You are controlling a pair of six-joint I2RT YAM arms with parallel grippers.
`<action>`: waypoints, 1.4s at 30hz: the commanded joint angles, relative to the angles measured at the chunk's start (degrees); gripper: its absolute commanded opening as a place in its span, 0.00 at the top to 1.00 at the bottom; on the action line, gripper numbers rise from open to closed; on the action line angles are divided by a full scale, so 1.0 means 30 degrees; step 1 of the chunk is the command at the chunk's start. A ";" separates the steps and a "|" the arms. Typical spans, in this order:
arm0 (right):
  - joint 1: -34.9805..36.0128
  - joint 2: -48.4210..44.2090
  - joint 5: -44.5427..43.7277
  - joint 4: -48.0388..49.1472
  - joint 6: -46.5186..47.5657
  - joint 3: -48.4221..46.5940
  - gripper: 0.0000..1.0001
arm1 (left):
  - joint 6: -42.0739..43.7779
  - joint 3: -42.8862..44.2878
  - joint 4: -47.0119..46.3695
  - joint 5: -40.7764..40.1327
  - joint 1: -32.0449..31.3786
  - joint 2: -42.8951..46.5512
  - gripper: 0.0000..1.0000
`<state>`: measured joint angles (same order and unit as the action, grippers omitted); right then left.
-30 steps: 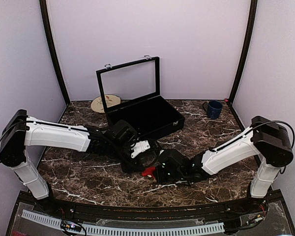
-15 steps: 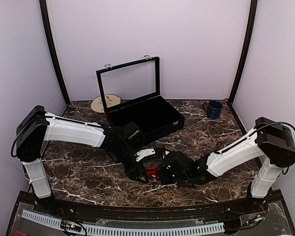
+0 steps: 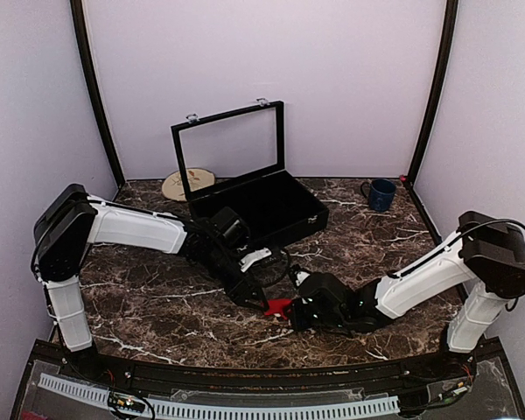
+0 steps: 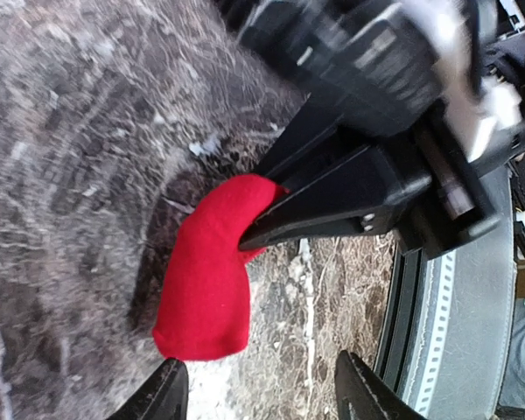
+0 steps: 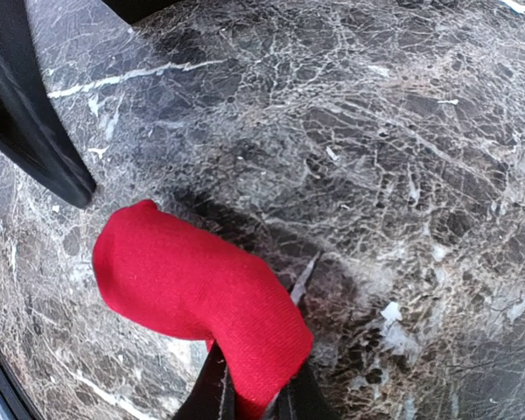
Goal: Roll the socks
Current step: Roll the sock at the center of the board, then pass from the right arm to the left
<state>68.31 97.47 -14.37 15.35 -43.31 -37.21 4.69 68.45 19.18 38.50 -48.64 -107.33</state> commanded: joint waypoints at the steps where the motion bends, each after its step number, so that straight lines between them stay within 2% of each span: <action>1: 0.0167 0.0268 0.0538 -0.2742 0.0613 0.1064 1.00 | 0.0080 0.0659 -0.0021 0.1795 0.0034 -0.1050 0.38; 4: 0.0165 0.0357 0.0681 -0.2615 0.0772 0.1100 1.00 | 0.0364 0.1207 0.0099 0.2613 0.0097 -0.1859 0.37; 15: 0.0168 0.0262 0.1291 -0.1653 0.1284 0.1457 1.00 | 0.0425 0.2421 -0.0652 0.2752 0.0335 -0.3488 0.35; 27: 0.0164 0.0260 0.1734 -0.1525 0.1659 0.1757 1.00 | 0.1544 0.2767 0.0464 -0.0382 0.0754 -0.2572 0.35; 33: 0.0157 0.0172 0.1829 -0.1663 0.1944 0.1706 1.00 | 0.1727 0.3120 0.0613 -0.0313 0.0833 -0.2451 0.35; 42: 0.0164 0.0125 0.1941 -0.1509 0.2205 0.1623 1.00 | 0.2108 0.3066 0.0422 0.2970 0.0833 -0.2858 0.34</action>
<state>68.25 96.40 -11.94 19.55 -37.91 -34.33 9.47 76.79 19.81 41.39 -46.24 -117.25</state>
